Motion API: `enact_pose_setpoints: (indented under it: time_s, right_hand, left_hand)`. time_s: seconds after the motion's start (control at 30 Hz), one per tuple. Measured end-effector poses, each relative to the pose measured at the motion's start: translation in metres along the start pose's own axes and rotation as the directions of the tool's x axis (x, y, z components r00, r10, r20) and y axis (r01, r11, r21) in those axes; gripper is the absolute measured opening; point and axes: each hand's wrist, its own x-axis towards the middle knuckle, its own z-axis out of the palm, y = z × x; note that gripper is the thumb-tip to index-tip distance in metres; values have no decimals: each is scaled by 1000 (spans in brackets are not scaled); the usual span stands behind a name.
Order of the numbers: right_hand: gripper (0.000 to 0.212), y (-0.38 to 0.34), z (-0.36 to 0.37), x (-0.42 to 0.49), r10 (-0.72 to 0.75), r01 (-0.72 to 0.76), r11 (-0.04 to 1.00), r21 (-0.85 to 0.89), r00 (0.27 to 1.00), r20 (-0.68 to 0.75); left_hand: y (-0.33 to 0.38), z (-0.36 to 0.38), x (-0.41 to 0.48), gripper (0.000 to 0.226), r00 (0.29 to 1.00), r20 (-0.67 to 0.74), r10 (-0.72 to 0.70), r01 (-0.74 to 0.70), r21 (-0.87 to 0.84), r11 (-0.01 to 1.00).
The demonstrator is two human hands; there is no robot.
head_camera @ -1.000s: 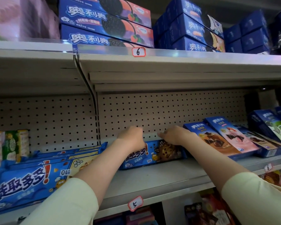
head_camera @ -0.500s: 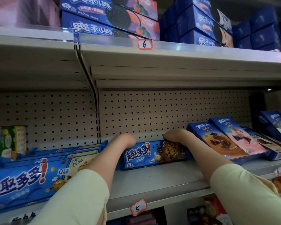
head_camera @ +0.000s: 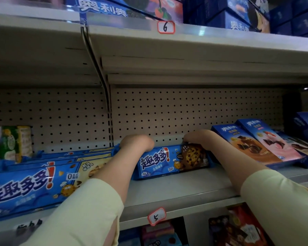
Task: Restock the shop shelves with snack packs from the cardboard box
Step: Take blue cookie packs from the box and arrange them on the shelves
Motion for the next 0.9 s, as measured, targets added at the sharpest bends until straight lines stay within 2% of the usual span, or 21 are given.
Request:
enact_pose_setpoints:
  time_s: [0.2, 0.3, 0.4, 0.5, 0.57, 0.67, 0.73, 0.83, 0.9]
  right_hand:
    - [31, 1, -4, -10, 39, -40, 996, 82, 999, 6]
    - [23, 3, -4, -9, 105, -107, 969, 224, 994, 24]
    - [24, 5, -5, -6, 120, -125, 967, 221, 992, 38]
    - [16, 8, -5, -3, 158, -162, 922, 351, 987, 39]
    - [15, 10, -5, 1, 171, -178, 891, 417, 984, 54]
    - [11, 13, -3, 6, 170, -201, 839, 505, 980, 108]
    - [16, 14, -3, 9, 155, -202, 830, 519, 979, 132]
    - [22, 12, -3, 8, 127, -198, 834, 515, 977, 171]
    - [19, 10, -3, 6, 113, -203, 835, 512, 973, 202]
  left_hand:
    - [-7, 0, 5, 56, 998, 20, -64, 62, 95, 994]
    - [-4, -4, -3, 50, 998, 53, -45, 37, 144, 989]
    - [-4, -3, -2, 49, 998, 57, -24, 14, 168, 986]
    - [-2, -1, 0, 54, 1000, 14, -16, 15, 95, 995]
    - [2, -1, -5, 70, 999, 24, 43, -43, 1, 999]
    - [10, -2, -23, 96, 956, 253, 152, -122, -130, 984]
    - [10, -4, -30, 98, 922, 342, 183, -128, -178, 976]
    - [9, -5, -29, 95, 929, 330, 169, -119, -167, 979]
    - [9, -4, -28, 98, 940, 311, 141, -98, -150, 984]
